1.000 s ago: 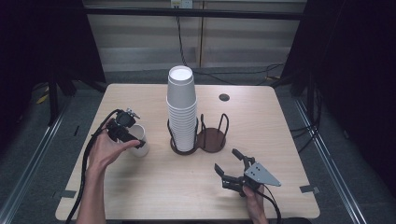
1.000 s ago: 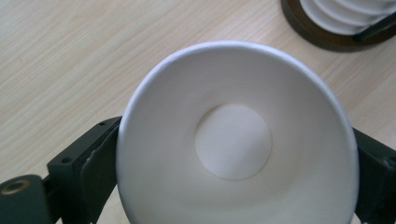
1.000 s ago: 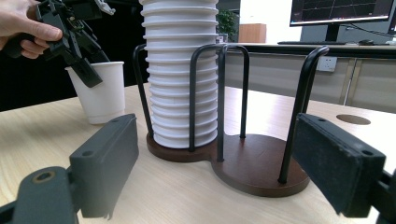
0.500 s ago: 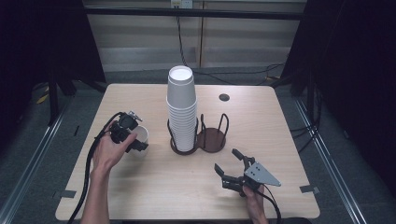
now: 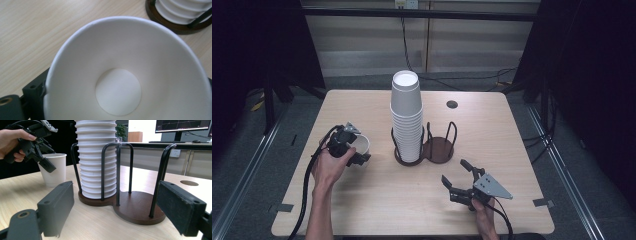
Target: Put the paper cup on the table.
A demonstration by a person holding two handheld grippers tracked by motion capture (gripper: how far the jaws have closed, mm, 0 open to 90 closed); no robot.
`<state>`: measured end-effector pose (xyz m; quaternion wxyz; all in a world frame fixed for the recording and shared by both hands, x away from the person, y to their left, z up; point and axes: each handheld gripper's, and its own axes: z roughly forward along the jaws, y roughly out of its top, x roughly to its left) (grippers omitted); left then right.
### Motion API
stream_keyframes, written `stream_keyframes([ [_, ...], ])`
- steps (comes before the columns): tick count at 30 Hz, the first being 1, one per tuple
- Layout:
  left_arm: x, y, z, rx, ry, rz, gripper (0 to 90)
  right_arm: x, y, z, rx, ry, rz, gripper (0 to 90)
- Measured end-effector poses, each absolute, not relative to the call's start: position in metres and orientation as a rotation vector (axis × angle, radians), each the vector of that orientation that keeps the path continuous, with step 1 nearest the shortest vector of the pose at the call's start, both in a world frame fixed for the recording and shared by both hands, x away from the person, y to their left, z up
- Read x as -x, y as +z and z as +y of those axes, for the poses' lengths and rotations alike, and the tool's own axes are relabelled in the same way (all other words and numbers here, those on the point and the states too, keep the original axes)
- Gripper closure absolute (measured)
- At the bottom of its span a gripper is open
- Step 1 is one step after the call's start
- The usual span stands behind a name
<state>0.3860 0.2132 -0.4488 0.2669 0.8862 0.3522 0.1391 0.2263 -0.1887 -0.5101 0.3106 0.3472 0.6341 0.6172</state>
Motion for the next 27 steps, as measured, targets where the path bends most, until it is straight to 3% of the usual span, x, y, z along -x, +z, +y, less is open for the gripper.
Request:
stream_keyframes([
  [12, -0.378, -0.470, 0.232, -2.246, 0.280, 0.968, 10.3, -0.226, -0.510, -0.189, -0.917, 1.632, 1.675, 14.3],
  [15, -0.373, -0.473, 0.235, -2.193, 0.298, 0.979, 15.0, -0.226, -0.510, -0.189, -0.916, 1.631, 1.673, 14.4],
  [27, -0.352, -0.478, 0.242, -2.122, 0.364, 1.017, 15.8, -0.226, -0.510, -0.189, -0.913, 1.633, 1.672, 14.3],
])
